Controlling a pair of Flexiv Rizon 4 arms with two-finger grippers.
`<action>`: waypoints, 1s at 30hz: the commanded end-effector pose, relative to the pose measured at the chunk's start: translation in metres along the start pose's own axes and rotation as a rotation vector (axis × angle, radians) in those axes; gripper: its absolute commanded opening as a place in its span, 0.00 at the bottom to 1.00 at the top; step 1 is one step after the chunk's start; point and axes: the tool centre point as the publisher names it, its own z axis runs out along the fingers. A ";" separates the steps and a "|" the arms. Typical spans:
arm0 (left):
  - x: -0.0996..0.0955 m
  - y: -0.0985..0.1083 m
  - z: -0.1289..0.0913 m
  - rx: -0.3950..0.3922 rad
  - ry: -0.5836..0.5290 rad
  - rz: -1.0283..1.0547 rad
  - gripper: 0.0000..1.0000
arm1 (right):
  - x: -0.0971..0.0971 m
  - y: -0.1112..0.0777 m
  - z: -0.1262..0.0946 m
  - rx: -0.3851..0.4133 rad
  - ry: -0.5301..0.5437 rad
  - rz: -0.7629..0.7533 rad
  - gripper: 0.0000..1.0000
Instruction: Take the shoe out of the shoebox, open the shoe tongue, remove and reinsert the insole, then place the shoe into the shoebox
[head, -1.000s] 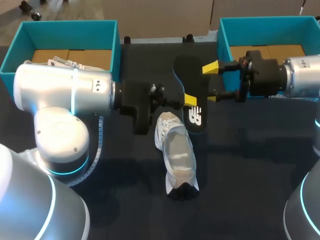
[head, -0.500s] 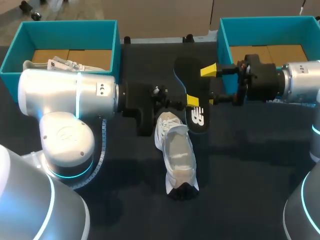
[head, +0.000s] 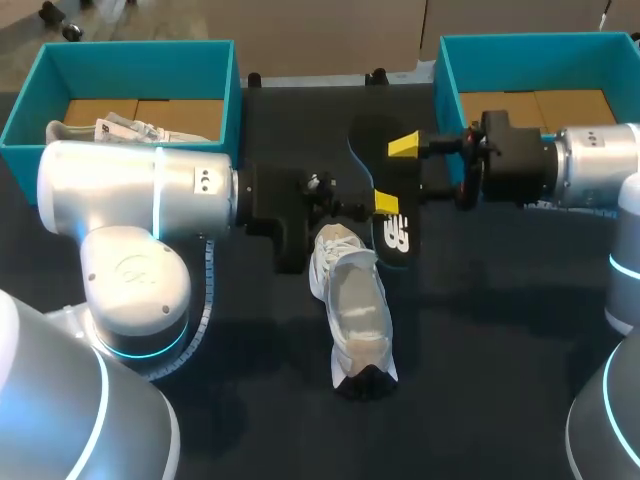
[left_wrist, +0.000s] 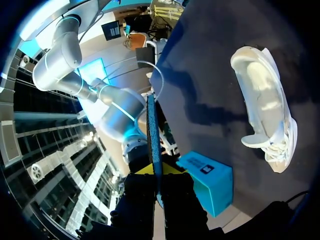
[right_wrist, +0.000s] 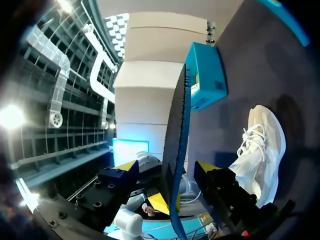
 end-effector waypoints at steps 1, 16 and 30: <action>0.001 -0.001 0.003 -0.004 0.000 0.002 0.00 | 0.001 -0.005 -0.004 -0.009 -0.003 -0.010 0.62; 0.001 -0.001 0.003 -0.004 0.000 0.002 0.00 | -0.002 0.003 -0.006 -0.014 -0.001 -0.013 0.38; 0.001 -0.001 0.003 -0.004 0.000 0.002 0.00 | -0.001 -0.002 -0.004 -0.034 -0.009 0.012 0.20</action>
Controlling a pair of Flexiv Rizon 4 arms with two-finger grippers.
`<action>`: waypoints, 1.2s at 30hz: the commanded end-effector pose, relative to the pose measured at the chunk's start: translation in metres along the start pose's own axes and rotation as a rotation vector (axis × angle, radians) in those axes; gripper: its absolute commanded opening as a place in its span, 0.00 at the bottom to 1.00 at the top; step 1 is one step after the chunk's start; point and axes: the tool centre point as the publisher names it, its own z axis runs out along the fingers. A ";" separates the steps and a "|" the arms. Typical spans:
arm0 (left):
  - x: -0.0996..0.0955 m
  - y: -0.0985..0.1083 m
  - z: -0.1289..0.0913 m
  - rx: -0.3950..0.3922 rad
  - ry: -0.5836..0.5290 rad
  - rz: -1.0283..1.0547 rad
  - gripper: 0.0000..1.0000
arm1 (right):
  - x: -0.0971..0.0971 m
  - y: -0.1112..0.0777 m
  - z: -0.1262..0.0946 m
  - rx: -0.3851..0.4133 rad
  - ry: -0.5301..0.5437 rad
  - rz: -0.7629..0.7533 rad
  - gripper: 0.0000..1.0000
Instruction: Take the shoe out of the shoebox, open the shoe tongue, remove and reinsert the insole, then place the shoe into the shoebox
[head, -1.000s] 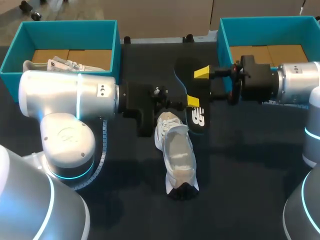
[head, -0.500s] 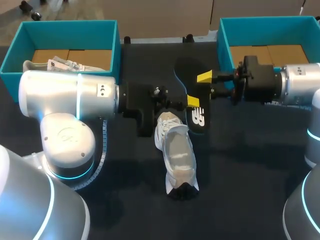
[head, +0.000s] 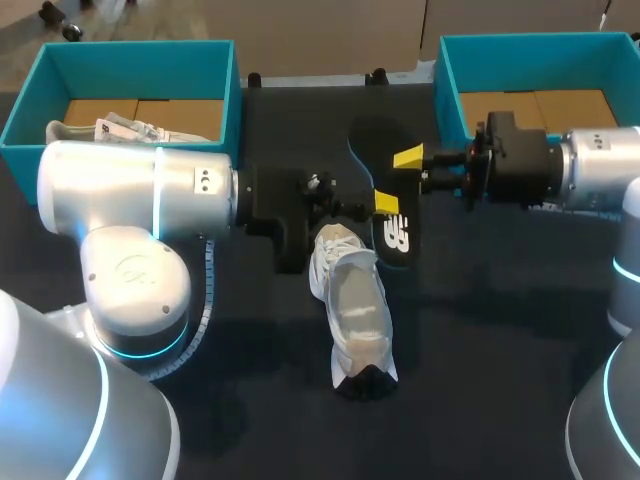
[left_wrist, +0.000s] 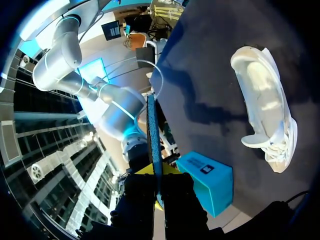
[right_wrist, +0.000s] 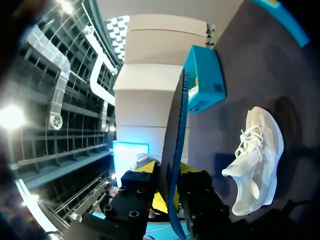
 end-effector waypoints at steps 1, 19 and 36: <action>0.001 -0.001 0.003 -0.004 0.000 0.002 0.00 | 0.002 -0.004 0.002 -0.011 -0.008 0.003 0.18; 0.000 -0.001 0.002 -0.001 -0.002 0.000 0.22 | 0.004 -0.005 0.004 -0.009 -0.007 0.008 0.00; 0.001 0.012 -0.067 0.126 0.138 -0.098 1.00 | -0.016 -0.011 0.005 0.008 0.003 0.011 0.00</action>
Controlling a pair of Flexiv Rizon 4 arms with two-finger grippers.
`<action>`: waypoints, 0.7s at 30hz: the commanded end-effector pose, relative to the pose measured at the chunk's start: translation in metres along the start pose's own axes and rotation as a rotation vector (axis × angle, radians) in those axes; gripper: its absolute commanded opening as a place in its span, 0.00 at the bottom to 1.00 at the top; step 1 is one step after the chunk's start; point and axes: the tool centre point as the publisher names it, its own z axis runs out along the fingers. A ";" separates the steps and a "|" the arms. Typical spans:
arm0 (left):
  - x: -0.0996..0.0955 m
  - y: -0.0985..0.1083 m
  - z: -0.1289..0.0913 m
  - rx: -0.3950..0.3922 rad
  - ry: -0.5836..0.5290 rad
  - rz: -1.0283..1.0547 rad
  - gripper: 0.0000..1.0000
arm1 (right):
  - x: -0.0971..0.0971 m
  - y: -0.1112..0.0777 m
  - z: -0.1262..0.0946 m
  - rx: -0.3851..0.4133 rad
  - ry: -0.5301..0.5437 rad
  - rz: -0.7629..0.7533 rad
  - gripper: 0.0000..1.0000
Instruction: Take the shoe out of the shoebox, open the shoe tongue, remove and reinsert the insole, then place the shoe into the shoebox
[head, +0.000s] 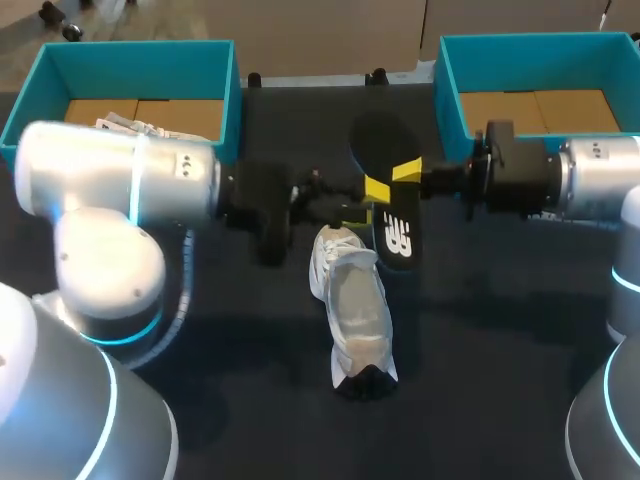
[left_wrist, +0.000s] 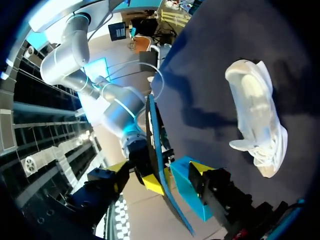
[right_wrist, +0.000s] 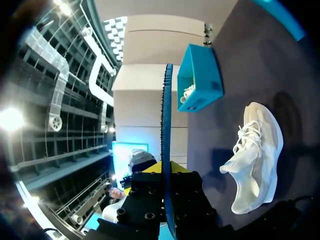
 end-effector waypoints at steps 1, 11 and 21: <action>-0.004 0.010 -0.043 0.067 0.129 -0.002 1.00 | -0.008 -0.002 0.004 0.011 0.007 -0.002 0.00; -0.004 0.016 -0.048 0.030 0.204 0.014 1.00 | -0.023 -0.004 0.010 0.015 0.026 -0.013 0.00; -0.005 0.036 -0.050 0.048 0.308 -0.037 1.00 | -0.029 -0.004 0.010 0.006 0.038 -0.013 0.00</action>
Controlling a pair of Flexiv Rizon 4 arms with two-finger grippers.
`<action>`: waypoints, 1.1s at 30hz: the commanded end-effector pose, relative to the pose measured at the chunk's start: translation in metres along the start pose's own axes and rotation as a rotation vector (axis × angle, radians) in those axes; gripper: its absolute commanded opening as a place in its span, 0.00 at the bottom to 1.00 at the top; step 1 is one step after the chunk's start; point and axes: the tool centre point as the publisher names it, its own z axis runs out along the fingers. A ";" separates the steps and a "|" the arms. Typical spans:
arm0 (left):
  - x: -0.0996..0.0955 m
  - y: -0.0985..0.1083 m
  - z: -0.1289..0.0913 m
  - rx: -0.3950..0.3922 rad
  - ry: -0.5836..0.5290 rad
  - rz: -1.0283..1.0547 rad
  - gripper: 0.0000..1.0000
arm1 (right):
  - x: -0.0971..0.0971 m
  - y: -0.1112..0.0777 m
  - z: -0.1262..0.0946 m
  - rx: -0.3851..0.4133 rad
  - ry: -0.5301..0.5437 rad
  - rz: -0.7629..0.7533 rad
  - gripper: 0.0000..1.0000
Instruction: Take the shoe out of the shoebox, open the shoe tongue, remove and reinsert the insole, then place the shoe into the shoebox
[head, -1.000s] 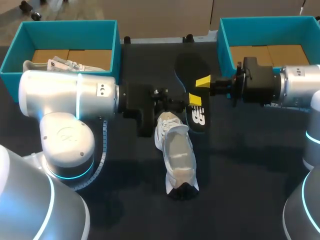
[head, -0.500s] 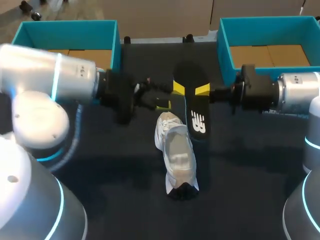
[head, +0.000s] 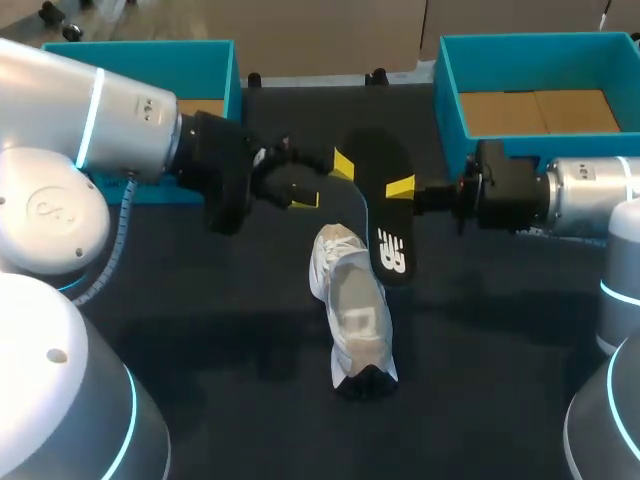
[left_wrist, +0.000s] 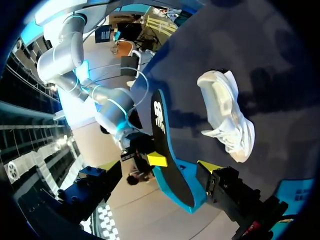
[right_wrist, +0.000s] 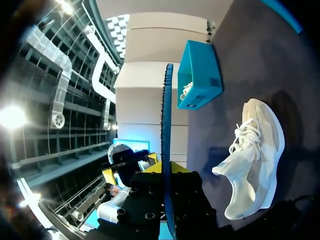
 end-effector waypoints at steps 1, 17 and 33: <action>-0.003 0.023 0.000 0.055 0.143 -0.050 1.00 | -0.007 -0.001 0.003 -0.010 0.013 -0.002 0.00; -0.013 0.066 -0.005 0.107 0.371 -0.099 1.00 | -0.025 -0.007 0.008 -0.018 0.033 0.015 0.00; -0.052 0.109 0.040 0.249 0.777 -0.138 1.00 | -0.025 -0.007 0.008 -0.018 0.033 0.015 0.00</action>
